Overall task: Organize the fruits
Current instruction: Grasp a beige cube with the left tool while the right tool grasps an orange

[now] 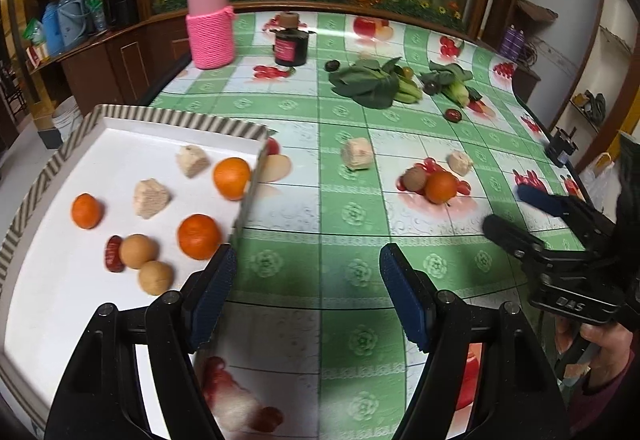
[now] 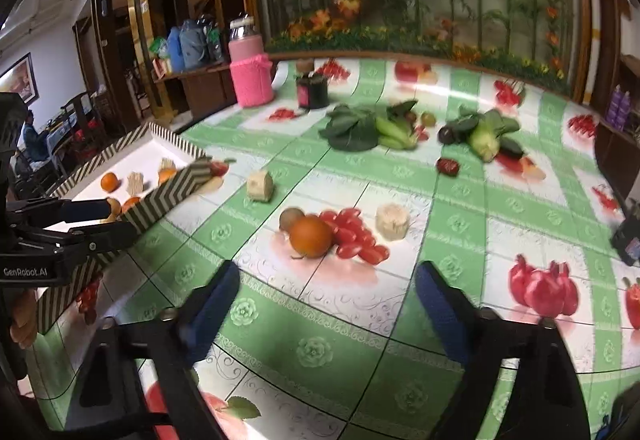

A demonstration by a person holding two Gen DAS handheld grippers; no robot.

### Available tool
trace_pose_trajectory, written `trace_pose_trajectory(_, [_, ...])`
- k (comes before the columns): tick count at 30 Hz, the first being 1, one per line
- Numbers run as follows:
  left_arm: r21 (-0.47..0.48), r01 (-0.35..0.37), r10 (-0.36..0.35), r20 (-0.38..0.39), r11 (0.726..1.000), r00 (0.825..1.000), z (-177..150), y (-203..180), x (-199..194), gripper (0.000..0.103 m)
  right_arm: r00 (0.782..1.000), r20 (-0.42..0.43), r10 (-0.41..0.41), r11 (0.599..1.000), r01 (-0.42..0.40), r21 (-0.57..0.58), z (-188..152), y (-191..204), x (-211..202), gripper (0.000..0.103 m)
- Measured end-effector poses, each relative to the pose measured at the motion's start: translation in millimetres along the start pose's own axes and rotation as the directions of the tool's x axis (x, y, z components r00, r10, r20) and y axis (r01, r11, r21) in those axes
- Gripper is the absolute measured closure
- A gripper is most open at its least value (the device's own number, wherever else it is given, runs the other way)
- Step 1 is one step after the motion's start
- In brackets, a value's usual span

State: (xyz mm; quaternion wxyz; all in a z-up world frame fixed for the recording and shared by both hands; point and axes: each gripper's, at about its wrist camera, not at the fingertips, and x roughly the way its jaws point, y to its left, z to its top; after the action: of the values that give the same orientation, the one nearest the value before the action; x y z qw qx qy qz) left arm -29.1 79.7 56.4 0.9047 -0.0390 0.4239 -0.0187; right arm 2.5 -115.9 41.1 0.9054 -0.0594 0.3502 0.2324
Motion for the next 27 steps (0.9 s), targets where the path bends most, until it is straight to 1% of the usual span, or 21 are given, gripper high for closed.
trace_pose_trajectory(1, [0.001, 0.005, -0.005, -0.004, 1.000, 1.000, 0, -1, 2, 0.030, 1.000, -0.019, 0.009, 1.000, -0.009, -0.002, 1, 0, 4, 0.030])
trace_pose_trajectory(2, [0.001, 0.008, -0.008, -0.006, 1.000, 1.000, 0, -3, 3, 0.030, 0.999, -0.034, 0.016, 1.000, -0.017, -0.005, 2, 0, 9, 0.034])
trace_pose_trajectory(4, [0.003, 0.013, -0.013, -0.015, 1.000, 1.000, 1, -4, 7, 0.030, 0.998, -0.057, 0.032, 0.999, -0.032, -0.004, 5, -1, 17, 0.034])
trace_pose_trajectory(7, [0.008, 0.020, -0.020, -0.023, 1.000, 1.000, 4, -5, 10, 0.030, 0.994, -0.084, 0.063, 0.998, -0.062, 0.016, 14, -4, 30, 0.039])
trace_pose_trajectory(10, [0.012, 0.019, -0.019, -0.016, 1.000, 1.000, 9, -5, 11, 0.030, 0.991, -0.102, 0.084, 0.996, -0.084, 0.004, 25, -3, 43, 0.040])
trace_pose_trajectory(12, [0.015, 0.019, -0.018, -0.021, 1.000, 1.000, 11, -5, 14, 0.030, 0.990, -0.117, 0.078, 0.997, -0.080, -0.017, 30, -1, 54, 0.047])
trace_pose_trajectory(14, [0.020, 0.023, -0.023, -0.030, 1.000, 0.999, 13, -6, 16, 0.030, 0.984, -0.151, 0.092, 0.995, -0.095, -0.014, 30, -2, 66, 0.071])
trace_pose_trajectory(15, [0.023, 0.025, -0.025, -0.031, 0.999, 0.999, 14, -7, 17, 0.030, 0.982, -0.163, 0.098, 0.995, -0.100, -0.008, 28, -4, 69, 0.070])
trace_pose_trajectory(19, [0.041, 0.020, -0.018, -0.037, 0.999, 0.999, 24, -12, 25, 0.030, 0.982, -0.147, 0.119, 0.993, -0.119, 0.014, 20, -8, 64, 0.071])
trace_pose_trajectory(22, [0.051, 0.031, -0.028, -0.054, 0.998, 0.998, 33, -19, 34, 0.030, 0.985, -0.124, 0.119, 0.992, -0.113, 0.052, 15, -15, 55, 0.071])
trace_pose_trajectory(27, [0.060, 0.023, -0.019, -0.073, 0.998, 0.997, 47, -29, 49, 0.030, 0.987, -0.094, 0.127, 0.989, -0.119, 0.085, 16, -23, 41, 0.071])
